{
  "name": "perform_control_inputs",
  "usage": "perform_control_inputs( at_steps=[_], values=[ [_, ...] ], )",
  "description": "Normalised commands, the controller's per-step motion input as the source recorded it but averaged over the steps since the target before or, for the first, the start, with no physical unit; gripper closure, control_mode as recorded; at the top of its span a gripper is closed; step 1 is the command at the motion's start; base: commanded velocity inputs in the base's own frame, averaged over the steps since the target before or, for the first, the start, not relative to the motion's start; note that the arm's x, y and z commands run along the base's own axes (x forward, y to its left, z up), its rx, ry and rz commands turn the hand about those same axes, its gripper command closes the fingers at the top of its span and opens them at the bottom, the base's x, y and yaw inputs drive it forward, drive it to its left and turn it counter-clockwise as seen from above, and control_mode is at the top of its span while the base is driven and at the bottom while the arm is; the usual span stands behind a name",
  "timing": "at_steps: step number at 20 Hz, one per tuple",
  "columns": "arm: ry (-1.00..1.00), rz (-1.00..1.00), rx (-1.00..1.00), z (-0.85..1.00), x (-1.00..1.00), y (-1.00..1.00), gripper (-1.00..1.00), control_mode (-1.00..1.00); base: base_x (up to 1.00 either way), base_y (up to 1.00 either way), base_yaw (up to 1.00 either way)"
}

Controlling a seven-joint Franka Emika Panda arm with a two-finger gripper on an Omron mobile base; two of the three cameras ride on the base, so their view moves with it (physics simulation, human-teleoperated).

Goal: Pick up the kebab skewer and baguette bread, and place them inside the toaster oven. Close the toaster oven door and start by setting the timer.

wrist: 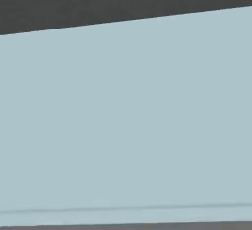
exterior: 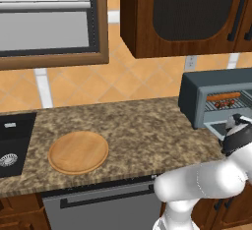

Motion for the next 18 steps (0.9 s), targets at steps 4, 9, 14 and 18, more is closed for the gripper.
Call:
perform_control_inputs(
  at_steps=[4,9,14,18],
  values=[
    [-0.38,-0.07,0.0,0.16,0.62,0.15,-1.0,-1.0,0.0,0.0,0.0],
    [-0.37,-0.07,0.0,0.46,0.8,0.0,-1.0,-1.0,0.0,0.0,0.0],
    [-0.4,-0.08,0.0,0.49,0.89,0.14,-1.0,-1.0,0.0,0.0,0.0],
    [-0.45,-0.08,-0.07,0.21,0.81,0.4,-1.0,-1.0,0.0,0.0,0.0]
  ],
)
